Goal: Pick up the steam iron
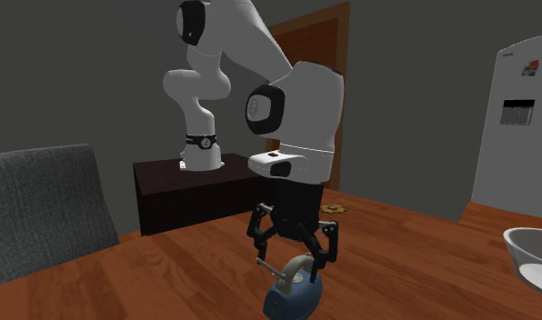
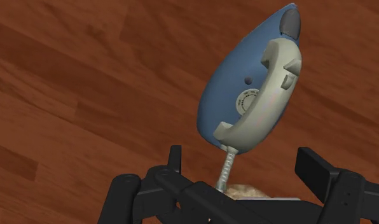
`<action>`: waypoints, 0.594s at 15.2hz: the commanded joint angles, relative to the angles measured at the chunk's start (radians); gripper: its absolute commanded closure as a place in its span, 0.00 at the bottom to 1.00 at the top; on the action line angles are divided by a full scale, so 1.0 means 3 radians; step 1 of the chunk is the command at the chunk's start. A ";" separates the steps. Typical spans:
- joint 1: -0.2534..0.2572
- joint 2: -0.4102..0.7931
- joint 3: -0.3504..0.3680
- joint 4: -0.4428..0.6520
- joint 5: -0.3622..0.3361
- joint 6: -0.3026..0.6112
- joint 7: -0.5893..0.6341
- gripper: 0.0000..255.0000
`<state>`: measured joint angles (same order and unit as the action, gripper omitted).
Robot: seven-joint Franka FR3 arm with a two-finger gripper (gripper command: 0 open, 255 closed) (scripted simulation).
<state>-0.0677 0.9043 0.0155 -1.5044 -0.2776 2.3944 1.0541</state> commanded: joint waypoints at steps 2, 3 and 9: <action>0.0003 0.0042 -0.0003 0.0024 -0.0003 0.0019 0.0006 0.00; 0.0002 0.0044 -0.0003 0.0026 -0.0003 0.0021 0.0005 1.00; 0.0001 0.0045 -0.0004 0.0025 -0.0003 0.0022 0.0004 1.00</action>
<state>-0.0679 0.9168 0.0138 -1.4970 -0.2787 2.4007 1.0553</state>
